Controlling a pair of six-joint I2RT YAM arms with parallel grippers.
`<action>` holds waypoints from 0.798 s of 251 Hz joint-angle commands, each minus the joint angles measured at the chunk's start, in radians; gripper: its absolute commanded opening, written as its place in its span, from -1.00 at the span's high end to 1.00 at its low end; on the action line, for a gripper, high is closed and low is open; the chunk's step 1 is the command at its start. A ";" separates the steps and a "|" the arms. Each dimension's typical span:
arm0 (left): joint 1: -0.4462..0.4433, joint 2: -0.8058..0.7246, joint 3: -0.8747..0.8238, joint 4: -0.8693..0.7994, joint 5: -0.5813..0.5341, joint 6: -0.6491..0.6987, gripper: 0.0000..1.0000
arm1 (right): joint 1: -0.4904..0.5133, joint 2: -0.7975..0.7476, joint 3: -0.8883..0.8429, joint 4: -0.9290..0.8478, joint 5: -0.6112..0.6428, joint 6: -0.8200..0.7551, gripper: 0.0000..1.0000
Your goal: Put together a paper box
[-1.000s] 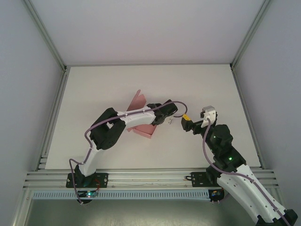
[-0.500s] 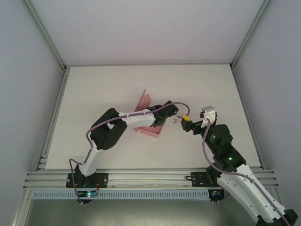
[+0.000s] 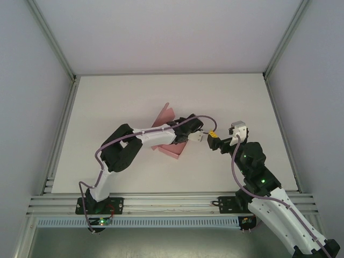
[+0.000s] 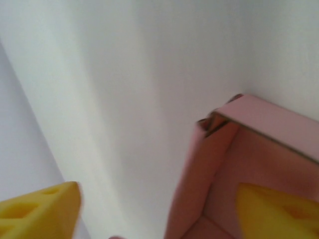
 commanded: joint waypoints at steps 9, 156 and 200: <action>0.016 -0.089 -0.028 0.041 0.032 -0.048 -1.00 | -0.012 -0.026 0.010 -0.004 0.004 0.008 -0.97; 0.129 -0.430 -0.079 0.111 0.034 -0.610 -1.00 | -0.018 0.046 0.045 -0.015 -0.013 -0.003 -0.97; 0.204 -0.554 -0.062 -0.081 0.077 -1.008 -1.00 | -0.027 0.264 0.097 0.033 -0.124 -0.024 -0.97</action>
